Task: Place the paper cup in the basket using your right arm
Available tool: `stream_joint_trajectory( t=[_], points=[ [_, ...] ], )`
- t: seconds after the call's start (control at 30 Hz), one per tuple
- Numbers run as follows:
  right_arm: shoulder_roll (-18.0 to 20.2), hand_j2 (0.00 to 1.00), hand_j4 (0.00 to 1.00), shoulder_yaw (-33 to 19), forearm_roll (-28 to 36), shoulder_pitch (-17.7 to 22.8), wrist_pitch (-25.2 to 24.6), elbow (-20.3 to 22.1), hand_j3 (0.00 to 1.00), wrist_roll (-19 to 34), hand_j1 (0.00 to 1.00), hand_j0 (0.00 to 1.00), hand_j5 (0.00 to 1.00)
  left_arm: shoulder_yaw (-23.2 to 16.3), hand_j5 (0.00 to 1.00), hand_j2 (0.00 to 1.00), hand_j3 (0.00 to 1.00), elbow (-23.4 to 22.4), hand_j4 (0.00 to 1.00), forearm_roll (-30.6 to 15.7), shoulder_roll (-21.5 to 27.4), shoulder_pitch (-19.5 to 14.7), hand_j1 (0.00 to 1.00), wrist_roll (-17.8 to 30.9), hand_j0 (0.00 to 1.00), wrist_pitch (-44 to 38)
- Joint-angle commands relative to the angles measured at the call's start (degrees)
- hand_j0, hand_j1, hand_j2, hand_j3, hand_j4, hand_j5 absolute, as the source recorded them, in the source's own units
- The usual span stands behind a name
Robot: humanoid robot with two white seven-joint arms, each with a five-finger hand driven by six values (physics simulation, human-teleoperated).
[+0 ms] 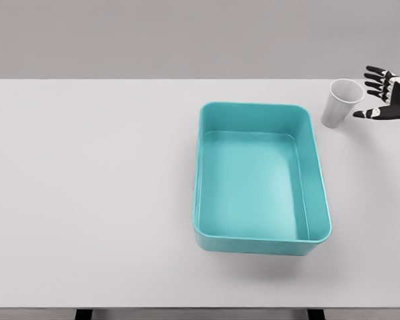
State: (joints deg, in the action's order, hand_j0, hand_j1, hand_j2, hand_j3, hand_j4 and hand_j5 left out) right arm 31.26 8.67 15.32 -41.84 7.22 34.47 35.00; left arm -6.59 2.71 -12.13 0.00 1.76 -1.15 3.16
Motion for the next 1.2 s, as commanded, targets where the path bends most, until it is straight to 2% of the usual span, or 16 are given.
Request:
stream_joint_trajectory(
  t=[0.0,1.17],
  points=[
    [-0.15,1.0,1.0,-0.06,0.32,-0.09,0.34,0.07,1.0,0.0,1.0,1.0,1.0,0.0,1.0,1.0,1.0,0.02,1.0,0.0,0.0,0.0,1.0,0.01,1.0,0.0],
    [-2.61,1.0,1.0,0.03,-1.61,-1.05,0.34,0.6,1.0,0.0,1.0,1.0,1.0,0.0,1.0,1.0,1.0,-0.07,1.0,0.0,0.0,0.0,1.0,0.01,1.0,0.0]
  ],
)
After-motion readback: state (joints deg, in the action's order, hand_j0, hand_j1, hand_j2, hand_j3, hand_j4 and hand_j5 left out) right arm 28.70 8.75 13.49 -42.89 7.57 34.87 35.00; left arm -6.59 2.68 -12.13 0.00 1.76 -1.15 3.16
